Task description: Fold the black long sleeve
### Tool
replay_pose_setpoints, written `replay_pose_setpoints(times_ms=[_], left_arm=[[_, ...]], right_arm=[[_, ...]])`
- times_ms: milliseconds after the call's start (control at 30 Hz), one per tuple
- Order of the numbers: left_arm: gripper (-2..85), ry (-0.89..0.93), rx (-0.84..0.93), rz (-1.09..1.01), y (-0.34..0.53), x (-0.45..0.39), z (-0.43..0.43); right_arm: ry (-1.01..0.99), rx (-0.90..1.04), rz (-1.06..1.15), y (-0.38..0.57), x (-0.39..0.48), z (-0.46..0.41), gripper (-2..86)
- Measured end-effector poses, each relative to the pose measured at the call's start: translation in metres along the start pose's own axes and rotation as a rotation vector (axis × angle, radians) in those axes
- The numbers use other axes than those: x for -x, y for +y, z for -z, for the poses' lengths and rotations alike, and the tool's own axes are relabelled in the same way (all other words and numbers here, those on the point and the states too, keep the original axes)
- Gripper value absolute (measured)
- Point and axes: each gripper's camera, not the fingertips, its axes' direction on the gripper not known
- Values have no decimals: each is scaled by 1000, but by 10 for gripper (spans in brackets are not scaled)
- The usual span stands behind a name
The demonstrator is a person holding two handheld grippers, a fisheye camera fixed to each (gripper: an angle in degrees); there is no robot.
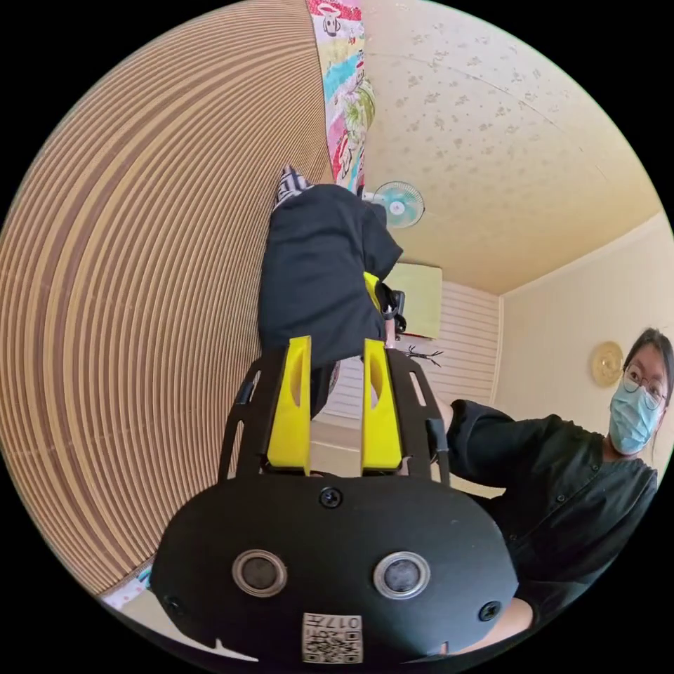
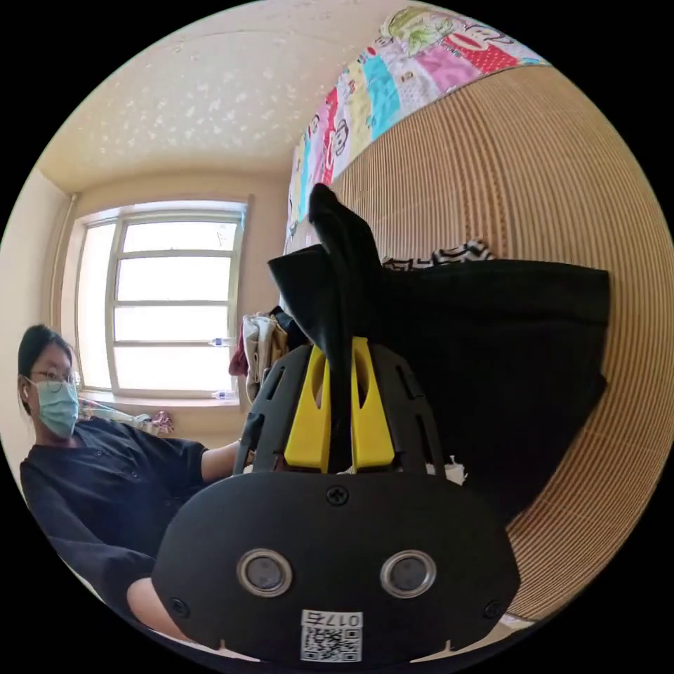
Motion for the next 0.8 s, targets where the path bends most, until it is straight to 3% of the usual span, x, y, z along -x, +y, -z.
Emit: replay_pose_setpoints(times_ms=[100, 300, 533, 700, 800], left_arm=[[129, -80, 73, 16, -7, 5, -45], [160, -299, 188, 33, -14, 13, -132], [135, -528, 233, 13, -11, 5, -180], [57, -477, 397, 23, -2, 1, -199], [38, -421, 404, 6, 9, -8, -197]], right_arm=[[32, -92, -49, 35, -53, 58, 36], [43, -66, -290, 88, -155, 92, 71], [-61, -242, -336, 150, -181, 133, 125], [-126, -255, -407, 208, -194, 142, 141], [-245, -281, -466, 236, -197, 135, 155]])
